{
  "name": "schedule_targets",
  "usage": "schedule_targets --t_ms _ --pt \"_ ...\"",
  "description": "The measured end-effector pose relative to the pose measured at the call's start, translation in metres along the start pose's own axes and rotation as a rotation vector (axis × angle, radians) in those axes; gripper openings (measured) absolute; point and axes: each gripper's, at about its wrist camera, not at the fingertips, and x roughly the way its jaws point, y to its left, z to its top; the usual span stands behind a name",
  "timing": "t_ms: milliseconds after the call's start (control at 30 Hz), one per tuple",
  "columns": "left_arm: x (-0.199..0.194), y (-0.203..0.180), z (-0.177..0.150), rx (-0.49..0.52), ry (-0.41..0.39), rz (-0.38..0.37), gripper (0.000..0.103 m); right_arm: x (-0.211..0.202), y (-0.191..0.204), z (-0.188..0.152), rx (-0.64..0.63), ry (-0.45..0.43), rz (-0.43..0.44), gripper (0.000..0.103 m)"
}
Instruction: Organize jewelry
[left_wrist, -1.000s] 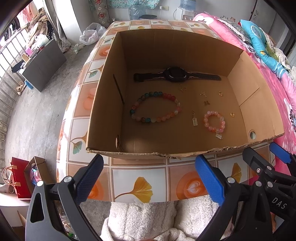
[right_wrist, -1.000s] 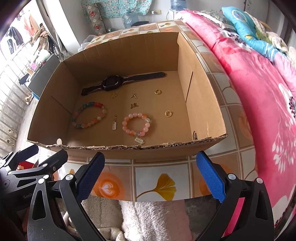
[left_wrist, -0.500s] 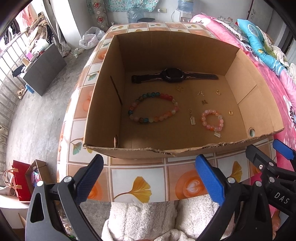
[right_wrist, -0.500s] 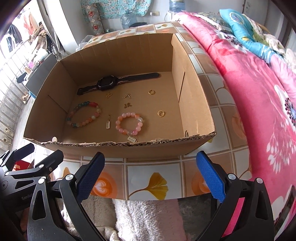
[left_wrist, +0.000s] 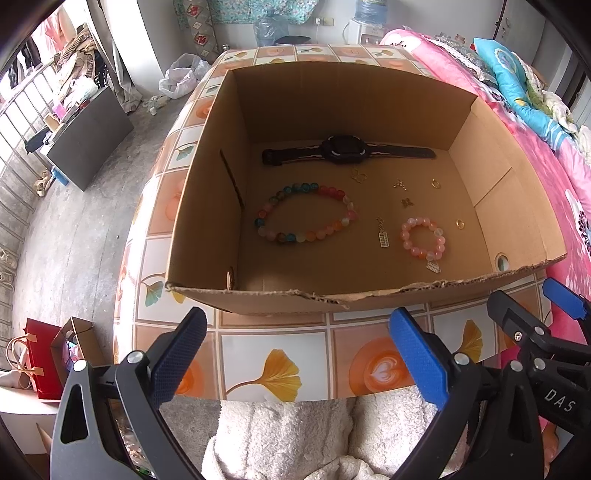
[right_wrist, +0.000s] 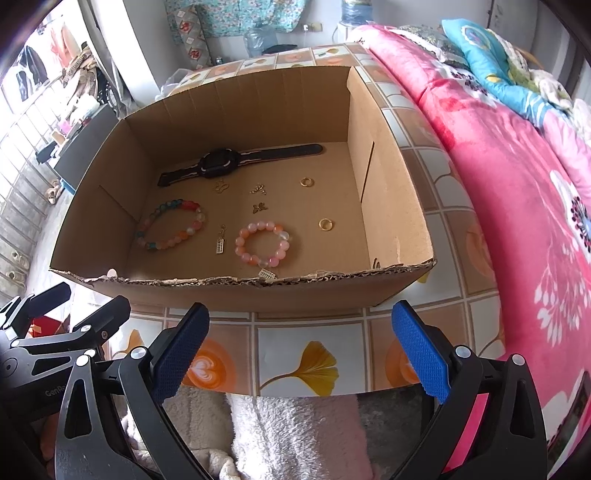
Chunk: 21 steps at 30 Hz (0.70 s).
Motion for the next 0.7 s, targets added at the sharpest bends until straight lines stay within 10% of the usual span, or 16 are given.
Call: schedule_targets --t_ms 700 --pt "0.0005 0.002 0.0005 -0.003 0.004 -0.005 0.097 -0.0007 0.0021 0.0018 -0.001 0.005 0.001 0.095"
